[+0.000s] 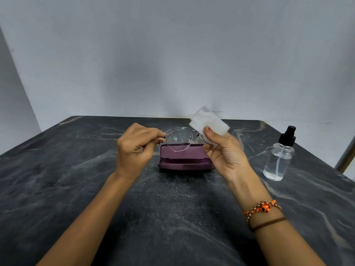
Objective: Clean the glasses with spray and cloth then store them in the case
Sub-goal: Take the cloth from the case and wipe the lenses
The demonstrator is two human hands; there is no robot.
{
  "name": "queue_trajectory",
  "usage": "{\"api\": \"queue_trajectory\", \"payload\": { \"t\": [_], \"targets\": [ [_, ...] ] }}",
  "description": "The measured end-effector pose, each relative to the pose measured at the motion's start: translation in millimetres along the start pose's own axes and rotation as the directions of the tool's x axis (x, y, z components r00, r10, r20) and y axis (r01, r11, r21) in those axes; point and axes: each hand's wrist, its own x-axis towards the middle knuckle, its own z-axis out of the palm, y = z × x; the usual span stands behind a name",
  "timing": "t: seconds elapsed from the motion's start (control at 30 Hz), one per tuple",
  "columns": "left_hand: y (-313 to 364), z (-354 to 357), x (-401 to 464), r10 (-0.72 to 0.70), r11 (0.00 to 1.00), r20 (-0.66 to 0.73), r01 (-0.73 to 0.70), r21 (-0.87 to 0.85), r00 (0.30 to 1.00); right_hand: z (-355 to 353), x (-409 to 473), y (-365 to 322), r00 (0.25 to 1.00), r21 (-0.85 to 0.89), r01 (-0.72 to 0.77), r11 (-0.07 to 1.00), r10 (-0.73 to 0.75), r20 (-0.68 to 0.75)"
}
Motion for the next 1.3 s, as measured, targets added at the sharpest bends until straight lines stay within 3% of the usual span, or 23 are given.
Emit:
{"api": "queue_trajectory", "payload": {
  "t": [0.17, 0.33, 0.47, 0.77, 1.0, 1.3],
  "targets": [
    [-0.4, 0.5, 0.7, -0.042, 0.999, -0.025, 0.042, 0.002, 0.999, -3.0, -0.2, -5.1, 0.998, -0.083, -0.029, 0.996, 0.034, 0.052],
    [-0.5, -1.3, 1.9, -0.055, 0.998, -0.052, 0.054, -0.009, 0.997, -2.9, 0.7, -2.3, 0.998, 0.023, -0.057, 0.998, 0.057, -0.015],
    [2.5, 2.7, -0.2, 0.005, 1.000, 0.004, -0.005, -0.006, 1.000, -2.7, 0.5, 0.6, 0.998, -0.003, 0.001, 1.000, -0.001, -0.058],
    [-2.1, -1.6, 1.1, -0.035, 0.999, -0.047, 0.036, 0.007, 0.998, -5.7, 2.6, -1.3, 0.997, -0.035, -0.069, 0.997, 0.069, 0.017],
    [1.8, 2.0, 0.5, 0.030, 0.999, -0.002, -0.030, -0.015, 1.000, -8.2, 4.0, 2.9, 0.994, -0.053, -0.017, 0.998, 0.011, -0.111],
    [-3.1, -3.4, 2.2, -0.021, 1.000, -0.051, 0.021, -0.010, 0.998, -7.5, 5.3, 0.6, 0.998, -0.059, -0.030, 0.998, 0.033, 0.048]
  ]
}}
